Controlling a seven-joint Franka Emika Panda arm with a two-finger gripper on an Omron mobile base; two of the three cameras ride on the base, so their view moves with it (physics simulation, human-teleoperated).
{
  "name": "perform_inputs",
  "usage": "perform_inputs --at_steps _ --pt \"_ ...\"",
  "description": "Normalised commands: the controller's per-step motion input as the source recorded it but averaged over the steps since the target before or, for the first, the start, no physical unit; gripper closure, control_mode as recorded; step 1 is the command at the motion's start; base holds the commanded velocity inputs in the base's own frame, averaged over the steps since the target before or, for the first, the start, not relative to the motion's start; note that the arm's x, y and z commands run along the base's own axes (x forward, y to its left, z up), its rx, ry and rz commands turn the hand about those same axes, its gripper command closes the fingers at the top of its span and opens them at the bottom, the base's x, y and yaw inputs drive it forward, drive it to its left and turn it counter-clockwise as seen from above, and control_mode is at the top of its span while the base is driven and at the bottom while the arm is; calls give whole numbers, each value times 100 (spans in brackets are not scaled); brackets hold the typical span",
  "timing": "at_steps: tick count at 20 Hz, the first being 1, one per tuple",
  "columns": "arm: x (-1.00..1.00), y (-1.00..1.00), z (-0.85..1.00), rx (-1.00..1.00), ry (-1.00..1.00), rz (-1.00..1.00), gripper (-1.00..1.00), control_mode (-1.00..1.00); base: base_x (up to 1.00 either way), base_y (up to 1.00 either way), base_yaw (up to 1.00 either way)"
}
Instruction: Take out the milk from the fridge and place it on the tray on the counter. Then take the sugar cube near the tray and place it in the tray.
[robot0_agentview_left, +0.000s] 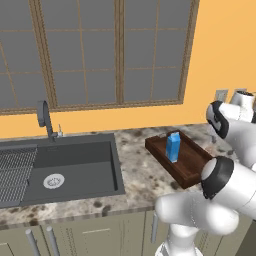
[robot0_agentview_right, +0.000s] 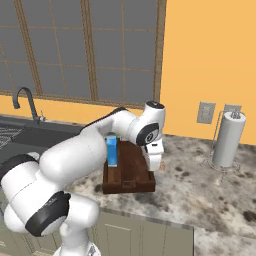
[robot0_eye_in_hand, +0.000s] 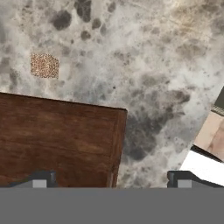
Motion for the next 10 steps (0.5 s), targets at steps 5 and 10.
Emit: perform_inputs --at_steps 5,10 --pt "33 -26 -22 3 15 -1 -100 -100 0 0 0" --pt "44 -11 -29 1 8 0 -100 -100 0 0 0"
